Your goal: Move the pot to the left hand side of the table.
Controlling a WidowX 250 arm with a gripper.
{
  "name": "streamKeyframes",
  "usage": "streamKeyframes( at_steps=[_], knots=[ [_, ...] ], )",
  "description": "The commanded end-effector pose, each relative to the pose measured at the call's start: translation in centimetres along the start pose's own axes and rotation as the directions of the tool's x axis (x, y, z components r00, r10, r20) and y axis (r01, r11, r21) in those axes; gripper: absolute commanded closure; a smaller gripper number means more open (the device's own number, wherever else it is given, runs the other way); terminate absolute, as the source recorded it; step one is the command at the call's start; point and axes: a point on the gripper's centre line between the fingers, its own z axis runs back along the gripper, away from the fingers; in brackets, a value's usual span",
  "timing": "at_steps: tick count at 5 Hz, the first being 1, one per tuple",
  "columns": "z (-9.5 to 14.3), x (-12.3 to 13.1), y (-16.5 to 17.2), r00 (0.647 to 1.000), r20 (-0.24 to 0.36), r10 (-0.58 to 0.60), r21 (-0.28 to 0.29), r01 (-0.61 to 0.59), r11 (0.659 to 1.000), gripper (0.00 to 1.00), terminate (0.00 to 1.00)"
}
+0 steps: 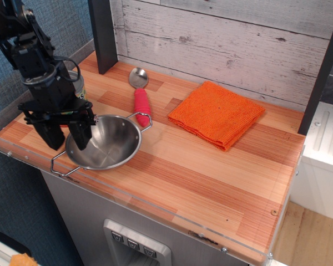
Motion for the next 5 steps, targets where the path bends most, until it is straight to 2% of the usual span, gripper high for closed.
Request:
streamKeyframes(
  at_steps=[1, 2, 3, 4, 5],
  knots=[
    [5.1, 0.6, -0.7, 0.995, 0.102, -0.002, 0.031, -0.001, 1.000, 0.00, 0.00],
    [7.6, 0.7, -1.5, 0.990, 0.140, 0.010, 0.050, -0.017, 0.999, 0.00, 0.00],
    [8.8, 1.0, -2.4, 0.988, 0.154, 0.002, 0.057, -0.010, 0.998, 0.00, 0.00],
    [10.7, 1.5, -4.2, 0.990, 0.140, -0.035, 0.087, 0.023, 0.996, 0.00, 0.00],
    [12.2, 2.6, -5.1, 0.987, 0.155, -0.051, 0.129, 0.031, 0.991, 0.00, 0.00]
  ],
)
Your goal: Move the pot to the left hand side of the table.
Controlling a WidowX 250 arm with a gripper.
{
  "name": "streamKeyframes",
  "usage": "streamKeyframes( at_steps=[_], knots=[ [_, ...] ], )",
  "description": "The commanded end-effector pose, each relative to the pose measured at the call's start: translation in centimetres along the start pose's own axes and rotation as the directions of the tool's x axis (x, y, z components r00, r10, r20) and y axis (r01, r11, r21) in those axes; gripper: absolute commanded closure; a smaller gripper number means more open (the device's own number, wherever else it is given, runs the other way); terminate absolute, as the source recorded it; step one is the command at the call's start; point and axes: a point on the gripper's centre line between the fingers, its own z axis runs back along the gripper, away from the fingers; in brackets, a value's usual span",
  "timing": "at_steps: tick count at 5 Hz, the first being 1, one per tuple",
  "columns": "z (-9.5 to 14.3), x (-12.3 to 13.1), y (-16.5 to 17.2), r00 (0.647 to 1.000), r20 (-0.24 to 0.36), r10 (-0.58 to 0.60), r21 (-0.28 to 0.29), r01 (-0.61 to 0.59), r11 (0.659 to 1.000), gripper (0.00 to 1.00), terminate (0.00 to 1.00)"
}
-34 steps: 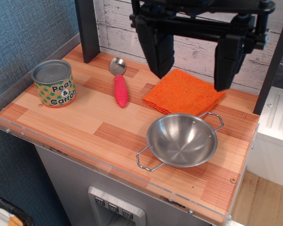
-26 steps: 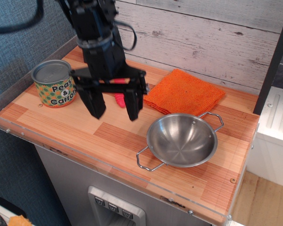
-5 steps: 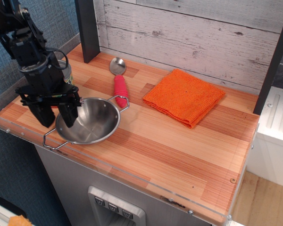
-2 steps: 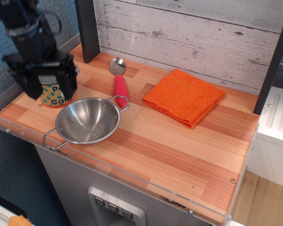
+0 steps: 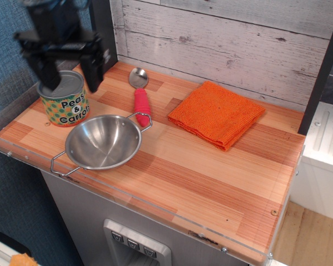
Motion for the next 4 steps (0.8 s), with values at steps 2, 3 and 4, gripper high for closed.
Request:
streamKeyframes(
  at_steps=[2, 3, 4],
  knots=[
    [5.7, 5.2, 0.4, 0.990, 0.141, 0.027, 0.092, -0.040, 0.995, 0.00, 0.00],
    [6.4, 7.3, 0.0, 0.986, 0.160, 0.046, 0.094, -0.061, 0.994, 0.00, 0.00],
    [6.4, 7.3, 0.0, 0.986, 0.160, 0.046, 0.094, -0.061, 0.994, 0.00, 1.00]
  ],
)
